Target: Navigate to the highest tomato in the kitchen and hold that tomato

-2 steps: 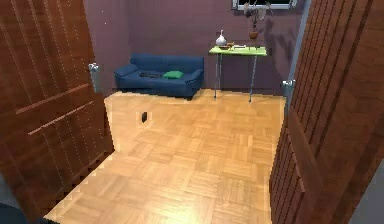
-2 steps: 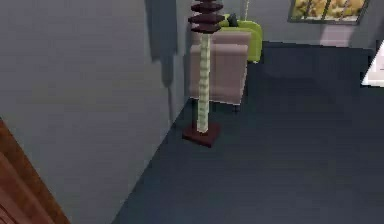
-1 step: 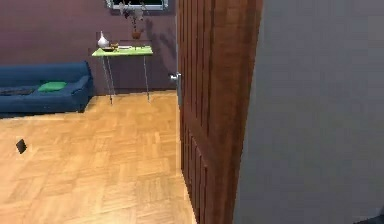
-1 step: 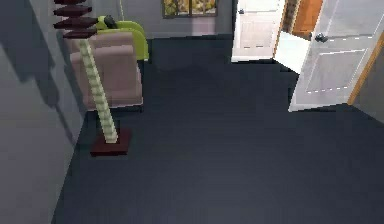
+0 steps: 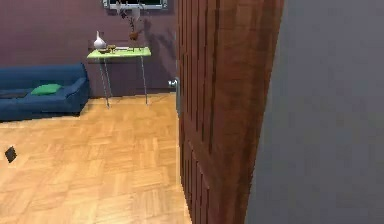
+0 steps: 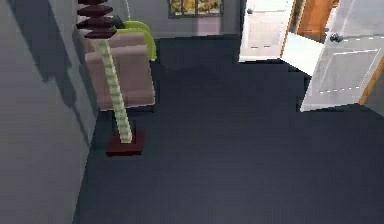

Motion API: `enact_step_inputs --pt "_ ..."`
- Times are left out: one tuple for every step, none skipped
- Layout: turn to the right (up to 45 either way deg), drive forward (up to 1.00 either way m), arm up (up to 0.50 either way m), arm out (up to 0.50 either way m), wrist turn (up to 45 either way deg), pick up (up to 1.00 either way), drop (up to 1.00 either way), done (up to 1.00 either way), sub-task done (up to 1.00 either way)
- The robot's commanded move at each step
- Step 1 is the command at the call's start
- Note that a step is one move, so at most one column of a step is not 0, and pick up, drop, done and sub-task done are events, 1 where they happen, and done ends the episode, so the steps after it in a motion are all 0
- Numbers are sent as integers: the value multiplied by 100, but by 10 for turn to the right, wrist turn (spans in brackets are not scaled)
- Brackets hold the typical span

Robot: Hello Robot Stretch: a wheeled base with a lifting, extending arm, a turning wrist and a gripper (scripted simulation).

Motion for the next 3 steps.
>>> enact_step_inputs --pt "-420 0 0 0 0 0 0 0 0" --pt "0 100 0 0 0 0 0 0 0" --pt "-120 0 0 0 0 0 0 0 0"
